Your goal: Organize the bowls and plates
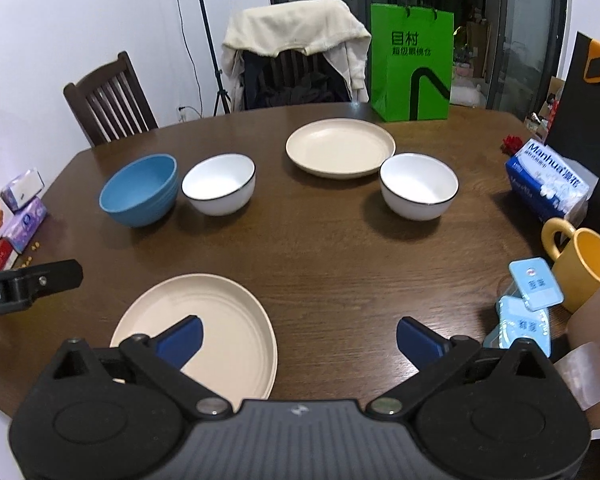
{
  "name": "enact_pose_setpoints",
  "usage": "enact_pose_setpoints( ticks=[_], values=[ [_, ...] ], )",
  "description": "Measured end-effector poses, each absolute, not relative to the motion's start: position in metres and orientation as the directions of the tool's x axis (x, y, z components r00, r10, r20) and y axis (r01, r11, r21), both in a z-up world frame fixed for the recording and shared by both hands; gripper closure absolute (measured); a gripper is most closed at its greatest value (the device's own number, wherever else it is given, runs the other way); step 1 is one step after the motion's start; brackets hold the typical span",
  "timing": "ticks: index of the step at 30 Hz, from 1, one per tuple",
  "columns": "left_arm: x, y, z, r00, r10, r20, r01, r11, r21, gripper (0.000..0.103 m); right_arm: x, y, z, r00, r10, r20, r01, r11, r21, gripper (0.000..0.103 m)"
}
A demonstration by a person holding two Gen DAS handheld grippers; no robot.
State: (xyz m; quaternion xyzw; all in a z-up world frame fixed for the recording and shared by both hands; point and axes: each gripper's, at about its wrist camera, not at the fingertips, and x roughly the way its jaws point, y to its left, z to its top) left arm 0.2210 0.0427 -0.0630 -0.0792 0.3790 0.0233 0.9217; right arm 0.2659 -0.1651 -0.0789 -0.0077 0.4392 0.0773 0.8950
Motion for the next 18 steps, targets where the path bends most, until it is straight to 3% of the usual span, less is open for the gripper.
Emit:
enact_pose_setpoints(
  ticks=[18],
  values=[
    [0.256,0.022,-0.038,0.719,-0.068,-0.692,-0.042,0.989,-0.140,0.000,0.278,-0.187,-0.050,0.630,0.093,-0.771,-0.097,0.994,0.041,0.000]
  ],
)
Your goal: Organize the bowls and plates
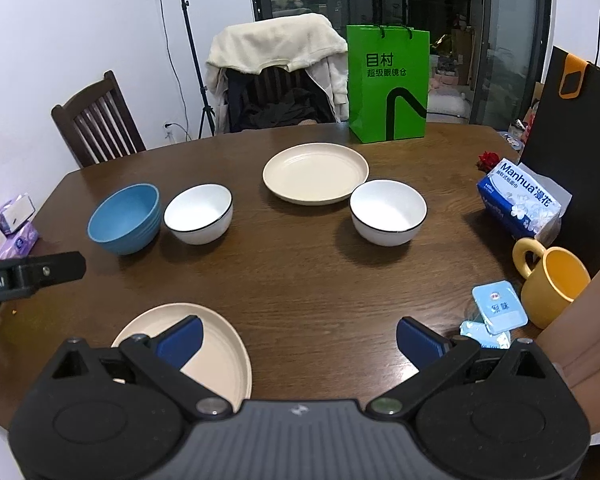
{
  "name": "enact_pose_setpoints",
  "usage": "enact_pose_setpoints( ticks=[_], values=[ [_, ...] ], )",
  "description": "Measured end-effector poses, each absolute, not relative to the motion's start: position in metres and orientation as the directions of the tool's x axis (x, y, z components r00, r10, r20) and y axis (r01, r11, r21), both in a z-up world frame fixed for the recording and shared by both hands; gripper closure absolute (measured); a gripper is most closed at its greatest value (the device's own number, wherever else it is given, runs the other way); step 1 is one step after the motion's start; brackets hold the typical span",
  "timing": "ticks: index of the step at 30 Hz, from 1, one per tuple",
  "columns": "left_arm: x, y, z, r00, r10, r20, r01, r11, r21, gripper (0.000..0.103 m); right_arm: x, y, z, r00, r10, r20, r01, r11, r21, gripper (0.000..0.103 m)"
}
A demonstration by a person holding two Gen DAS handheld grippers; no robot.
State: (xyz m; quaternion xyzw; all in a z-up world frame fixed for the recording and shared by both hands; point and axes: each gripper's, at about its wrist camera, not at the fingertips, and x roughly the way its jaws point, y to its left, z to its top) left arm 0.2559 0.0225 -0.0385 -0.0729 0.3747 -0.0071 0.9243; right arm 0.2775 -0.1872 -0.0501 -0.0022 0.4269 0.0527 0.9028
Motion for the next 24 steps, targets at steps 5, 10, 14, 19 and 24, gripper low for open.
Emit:
enact_pose_setpoints(
  ticks=[5,10,14,19,24],
  values=[
    [0.272,0.017,-0.032,0.718,-0.080,-0.692,-0.023,0.990,-0.139,0.000,0.289,-0.197,-0.049,0.635,0.090,-0.767,-0.070,0.996,0.058,0.000],
    [0.289,0.012,-0.025,0.720,-0.100,-0.687,-0.001,0.989,-0.145,0.000,0.302,-0.209,-0.046,0.646,0.082,-0.759,-0.018,0.996,0.092,0.000],
    [0.303,0.006,-0.021,0.719,-0.115,-0.685,0.020,0.989,-0.146,0.000,0.314,-0.217,-0.046,0.636,0.069,-0.768,0.027,0.993,0.112,0.000],
    [0.324,0.001,-0.016,0.714,-0.138,-0.686,0.044,0.987,-0.153,0.000,0.331,-0.220,-0.044,0.632,0.063,-0.772,0.031,0.994,0.106,0.000],
    [0.349,0.000,-0.013,0.707,-0.151,-0.691,0.058,0.986,-0.156,0.000,0.352,-0.219,-0.041,0.632,0.052,-0.773,0.027,0.996,0.088,0.000]
  ],
)
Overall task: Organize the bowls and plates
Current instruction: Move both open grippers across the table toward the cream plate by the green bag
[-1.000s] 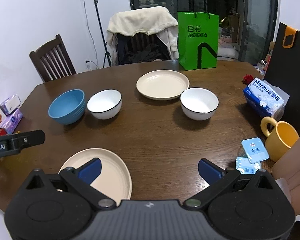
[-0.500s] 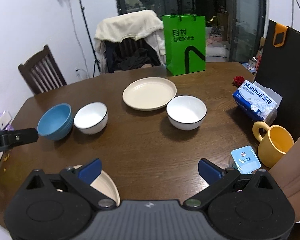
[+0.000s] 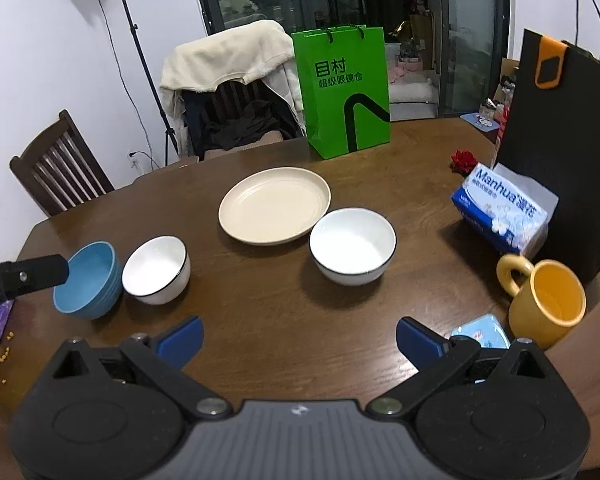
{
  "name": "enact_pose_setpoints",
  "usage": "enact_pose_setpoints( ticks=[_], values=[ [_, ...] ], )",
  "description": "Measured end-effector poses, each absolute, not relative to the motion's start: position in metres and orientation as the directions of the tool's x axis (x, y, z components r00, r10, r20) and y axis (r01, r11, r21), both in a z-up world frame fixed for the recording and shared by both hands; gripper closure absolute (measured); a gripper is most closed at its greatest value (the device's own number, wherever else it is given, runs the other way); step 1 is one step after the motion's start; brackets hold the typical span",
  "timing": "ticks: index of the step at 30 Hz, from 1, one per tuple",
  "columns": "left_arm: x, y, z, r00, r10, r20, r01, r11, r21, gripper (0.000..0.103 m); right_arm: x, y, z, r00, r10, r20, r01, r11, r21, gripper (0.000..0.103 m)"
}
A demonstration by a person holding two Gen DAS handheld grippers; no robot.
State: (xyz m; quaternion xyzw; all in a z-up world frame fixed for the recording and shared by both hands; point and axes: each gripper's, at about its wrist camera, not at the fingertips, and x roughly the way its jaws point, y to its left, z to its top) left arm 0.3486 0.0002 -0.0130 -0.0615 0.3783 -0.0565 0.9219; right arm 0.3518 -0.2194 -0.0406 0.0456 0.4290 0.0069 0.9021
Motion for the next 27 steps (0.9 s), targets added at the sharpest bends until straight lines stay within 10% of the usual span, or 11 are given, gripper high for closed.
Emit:
enact_pose_setpoints(
  ticks=[27],
  values=[
    [0.509,-0.012,-0.013,0.664,-0.174,-0.727,0.072,0.983,-0.170,0.000,0.511,-0.228,-0.052,0.573,0.006,-0.820,0.062,0.997,0.051,0.000]
  ],
)
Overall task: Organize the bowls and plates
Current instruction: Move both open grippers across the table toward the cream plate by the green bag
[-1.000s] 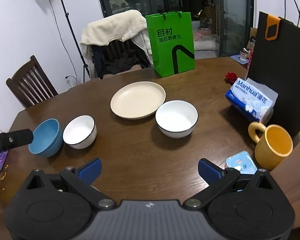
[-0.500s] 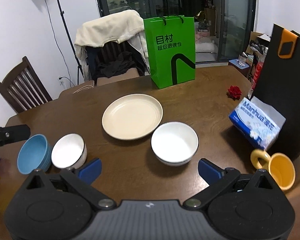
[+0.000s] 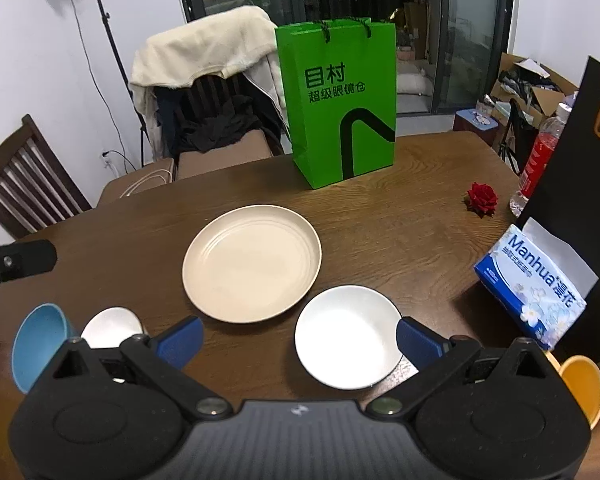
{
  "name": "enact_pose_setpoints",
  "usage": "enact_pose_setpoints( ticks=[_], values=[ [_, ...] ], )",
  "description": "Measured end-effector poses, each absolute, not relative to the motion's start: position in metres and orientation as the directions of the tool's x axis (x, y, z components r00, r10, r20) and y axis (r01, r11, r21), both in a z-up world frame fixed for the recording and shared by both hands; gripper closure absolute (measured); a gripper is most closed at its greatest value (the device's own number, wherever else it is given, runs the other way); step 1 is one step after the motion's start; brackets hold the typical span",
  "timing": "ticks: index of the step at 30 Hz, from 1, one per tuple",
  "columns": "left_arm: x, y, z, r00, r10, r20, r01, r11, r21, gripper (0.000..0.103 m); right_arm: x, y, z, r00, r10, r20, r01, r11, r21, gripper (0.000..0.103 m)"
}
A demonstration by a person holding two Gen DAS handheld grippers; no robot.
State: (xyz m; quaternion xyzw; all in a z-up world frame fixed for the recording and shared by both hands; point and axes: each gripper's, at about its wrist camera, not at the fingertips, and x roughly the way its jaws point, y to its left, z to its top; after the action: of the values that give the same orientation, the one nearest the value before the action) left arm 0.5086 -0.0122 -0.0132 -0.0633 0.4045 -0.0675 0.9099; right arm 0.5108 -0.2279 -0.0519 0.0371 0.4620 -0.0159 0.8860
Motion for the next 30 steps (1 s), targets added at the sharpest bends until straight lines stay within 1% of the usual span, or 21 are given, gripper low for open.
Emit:
enact_pose_setpoints(
  ticks=[16,30],
  values=[
    [0.595,-0.020,-0.022,0.654,-0.138,-0.743,0.066,0.990,-0.126,0.000,0.602,-0.232,-0.066,0.520,-0.026,-0.854,0.075,0.997,0.015,0.000],
    [0.662,-0.028,-0.053,0.624,-0.121,-0.772,0.050,0.992,-0.115,0.000,0.671,-0.244,-0.090,0.474,-0.055,-0.879,0.089,0.996,-0.014,0.000]
  ],
)
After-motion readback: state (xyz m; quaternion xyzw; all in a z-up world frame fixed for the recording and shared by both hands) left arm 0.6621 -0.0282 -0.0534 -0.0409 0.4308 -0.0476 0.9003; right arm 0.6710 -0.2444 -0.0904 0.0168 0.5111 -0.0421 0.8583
